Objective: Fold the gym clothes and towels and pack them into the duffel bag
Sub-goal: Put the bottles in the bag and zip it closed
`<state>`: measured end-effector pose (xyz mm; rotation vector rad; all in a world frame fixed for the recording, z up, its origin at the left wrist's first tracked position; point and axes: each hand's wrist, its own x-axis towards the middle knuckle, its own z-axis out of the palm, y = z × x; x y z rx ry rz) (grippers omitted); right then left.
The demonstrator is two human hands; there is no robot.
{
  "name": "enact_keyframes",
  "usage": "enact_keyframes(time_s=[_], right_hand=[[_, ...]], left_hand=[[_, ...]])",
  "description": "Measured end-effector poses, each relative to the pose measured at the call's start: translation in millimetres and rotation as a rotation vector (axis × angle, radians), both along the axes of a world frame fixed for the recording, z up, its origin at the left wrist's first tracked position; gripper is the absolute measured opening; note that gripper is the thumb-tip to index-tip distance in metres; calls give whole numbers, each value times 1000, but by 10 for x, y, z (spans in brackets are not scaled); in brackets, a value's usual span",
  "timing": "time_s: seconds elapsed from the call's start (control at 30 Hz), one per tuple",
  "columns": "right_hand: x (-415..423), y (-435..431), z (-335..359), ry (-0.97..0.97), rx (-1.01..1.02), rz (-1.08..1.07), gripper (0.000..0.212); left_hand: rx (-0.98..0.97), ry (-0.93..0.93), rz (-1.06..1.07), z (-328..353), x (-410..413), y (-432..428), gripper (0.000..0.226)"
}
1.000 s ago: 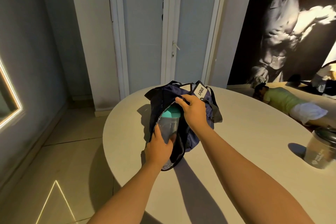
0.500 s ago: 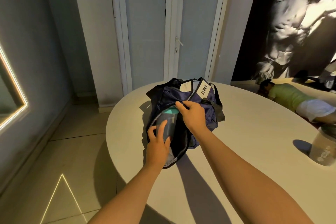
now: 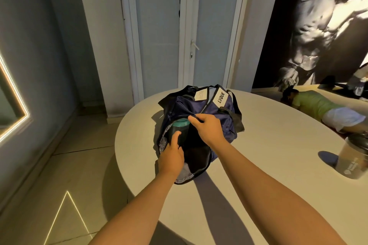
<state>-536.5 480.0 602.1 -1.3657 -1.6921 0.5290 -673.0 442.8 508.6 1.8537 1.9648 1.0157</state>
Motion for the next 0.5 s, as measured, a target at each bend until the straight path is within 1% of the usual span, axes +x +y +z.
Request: enact_keyframes(time_s=[0.1,0.23,0.3,0.37,0.43,0.5], right_hand=[[-22,-11,-51,-58,-14,-17,45],[-5,-64,-62,-165,4,18,48],[2,-120,-114,-211,17,43,49],[18,-187,-187,-181,37,51,49],[79,-295,-253,-102,86,15,45],[172,-401,-324,-56,173,-50,35]], left_hand=[[15,5,-63,-22,-38,-30,63],[6,20,-110,-85,-34,-81,69],[0,-126,-129,-95,4,-112,71],[5,-299,-132,-87,40,-171,68],[48,-364,-118,-85,64,-276,59],[124,-370,-94,-84,94,-377,49]])
